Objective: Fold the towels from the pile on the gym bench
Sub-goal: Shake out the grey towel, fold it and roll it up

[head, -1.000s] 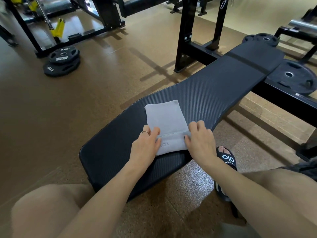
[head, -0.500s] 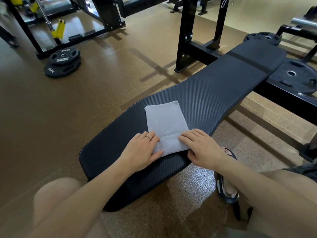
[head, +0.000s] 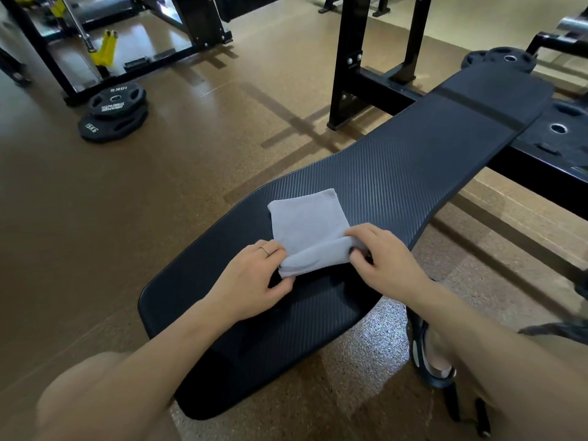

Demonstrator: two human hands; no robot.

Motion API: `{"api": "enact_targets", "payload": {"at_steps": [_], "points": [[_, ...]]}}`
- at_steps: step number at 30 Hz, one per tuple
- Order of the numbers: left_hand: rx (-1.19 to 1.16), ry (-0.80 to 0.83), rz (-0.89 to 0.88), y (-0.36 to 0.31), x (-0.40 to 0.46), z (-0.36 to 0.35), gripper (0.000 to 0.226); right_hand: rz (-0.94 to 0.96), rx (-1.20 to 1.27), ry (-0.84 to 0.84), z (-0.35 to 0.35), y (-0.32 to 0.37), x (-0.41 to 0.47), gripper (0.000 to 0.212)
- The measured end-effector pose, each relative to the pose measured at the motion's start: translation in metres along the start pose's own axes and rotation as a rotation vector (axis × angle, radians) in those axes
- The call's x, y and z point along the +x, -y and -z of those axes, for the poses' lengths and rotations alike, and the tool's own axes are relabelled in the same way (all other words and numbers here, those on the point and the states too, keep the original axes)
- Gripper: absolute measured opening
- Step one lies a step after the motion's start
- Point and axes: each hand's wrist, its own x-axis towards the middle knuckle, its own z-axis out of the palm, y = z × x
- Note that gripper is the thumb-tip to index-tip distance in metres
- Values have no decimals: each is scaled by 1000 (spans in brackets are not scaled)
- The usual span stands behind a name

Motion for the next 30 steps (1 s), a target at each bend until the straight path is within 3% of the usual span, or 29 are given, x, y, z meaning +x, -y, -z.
{"api": "enact_targets", "payload": {"at_steps": [4, 7, 9, 17, 20, 24, 27, 30], "points": [[-441, 93, 346, 11, 10, -4, 30, -145, 125, 12, -5, -5, 18, 27], [-563, 99, 504, 15, 20, -8, 42, -236, 169, 19, -10, -5, 29, 22], [-572, 113, 578, 15, 26, -9, 55, -284, 173, 16, -13, -5, 34, 21], [-307, 205, 663, 8, 44, -10, 51, -385, 122, 20, -21, 0, 47, 23], [-195, 93, 624, 7, 46, -12, 32, -390, 41, 3, -23, -1, 47, 25], [80, -185, 300, 11, 45, -19, 31, -203, -126, -113, -24, -2, 49, 21], [206, -146, 77, 13, 47, -25, 25, 18, -256, -181, -21, 4, 47, 13], [229, -106, 10, 12, 46, -23, 20, 194, -302, -68, -19, 15, 38, 29]]}}
